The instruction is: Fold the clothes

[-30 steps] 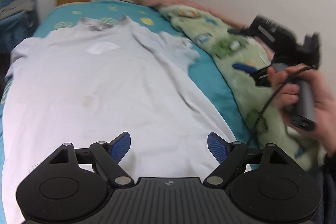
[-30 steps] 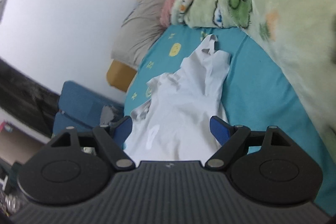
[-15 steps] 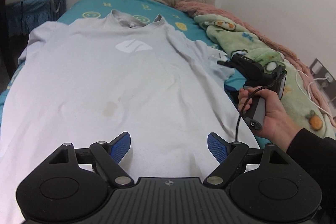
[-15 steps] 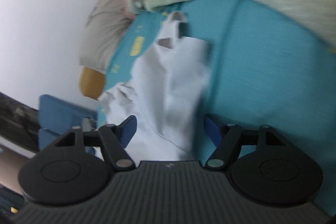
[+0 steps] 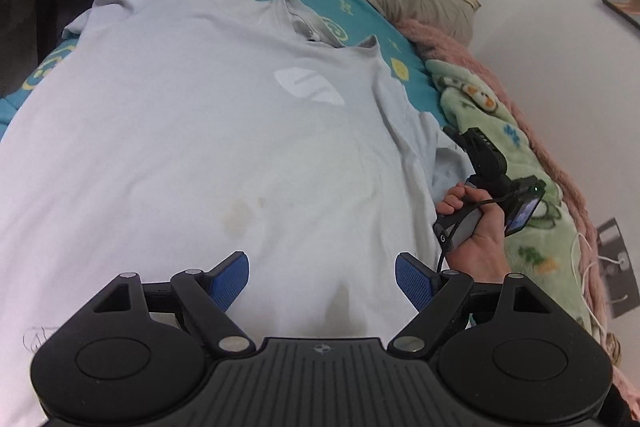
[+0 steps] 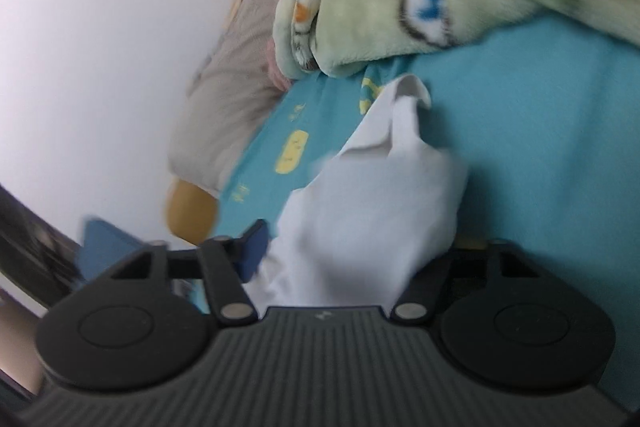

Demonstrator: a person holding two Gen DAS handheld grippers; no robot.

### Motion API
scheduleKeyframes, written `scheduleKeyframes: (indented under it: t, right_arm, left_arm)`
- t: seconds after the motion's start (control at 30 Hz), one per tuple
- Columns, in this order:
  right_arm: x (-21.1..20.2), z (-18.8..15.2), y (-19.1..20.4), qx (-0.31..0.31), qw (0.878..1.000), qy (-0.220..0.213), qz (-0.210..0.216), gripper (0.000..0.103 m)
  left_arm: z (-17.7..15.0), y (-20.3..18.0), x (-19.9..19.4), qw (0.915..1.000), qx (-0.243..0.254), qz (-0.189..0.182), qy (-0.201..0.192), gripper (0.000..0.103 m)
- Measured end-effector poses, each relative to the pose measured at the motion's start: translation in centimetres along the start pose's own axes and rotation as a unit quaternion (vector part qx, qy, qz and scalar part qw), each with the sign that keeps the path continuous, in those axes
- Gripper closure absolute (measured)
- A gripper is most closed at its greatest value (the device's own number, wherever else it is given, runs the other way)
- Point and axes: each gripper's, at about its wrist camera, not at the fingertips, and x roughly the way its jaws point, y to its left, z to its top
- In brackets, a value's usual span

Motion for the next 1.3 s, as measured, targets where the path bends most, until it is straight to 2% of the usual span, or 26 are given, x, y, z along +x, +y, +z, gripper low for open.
scheduleKeyframes:
  t: [0.07,0.17,0.37,0.53,0.7,0.8,0.93,1.07,1.2,1.3]
  right_arm:
    - [0.0,0.8,1.3,-0.034,0.999,-0.004,-0.025,0.074]
    - [0.0,1.9,3.2,-0.086,0.994,-0.009,-0.062,0.092]
    - [0.0,4.1,7.2,-0.187,0.973,-0.02,-0.136,0.095]
    - [-2.0,1.8,14.7,-0.28,0.947,-0.046,-0.149,0.095]
    - [-4.1,-0.6,22.2,-0.37,0.912,-0.072,-0.161,0.095]
    - [-3.6,-5.6,26.4,-0.424,0.89,-0.072,-0.149,0.095]
    - [-0.3,-13.7,29.1,-0.48,0.868,-0.036,-0.119,0.095]
    - [3.8,-21.4,29.0,-0.519,0.848,0.014,-0.109,0.095]
    - [7.3,-25.7,27.6,-0.543,0.828,0.042,-0.134,0.093]
    - [8.1,-25.8,26.6,-0.521,0.838,0.058,-0.153,0.091]
  left_arm:
    - [0.4,0.2,0.2,1.0,-0.005,0.0,-0.002,0.021]
    - [0.9,0.3,0.0,0.9999,-0.001,0.007,-0.011,0.021]
    - [1.9,0.1,-2.4,0.9984,0.022,0.022,-0.048,0.021]
    - [2.7,0.4,-5.8,0.9936,0.051,0.052,-0.086,0.021]
    - [3.3,1.6,-9.3,0.9862,0.07,0.082,-0.125,0.021]
    - [3.7,3.1,-11.1,0.985,0.061,0.086,-0.136,0.021]
    - [4.2,5.2,-12.5,0.9839,0.058,0.091,-0.142,0.021]
    - [4.5,6.9,-11.9,0.9831,0.056,0.11,-0.135,0.021]
    - [4.9,8.5,-10.2,0.988,0.039,0.102,-0.109,0.021]
    - [5.2,9.3,-8.9,0.9895,0.033,0.101,-0.098,0.021]
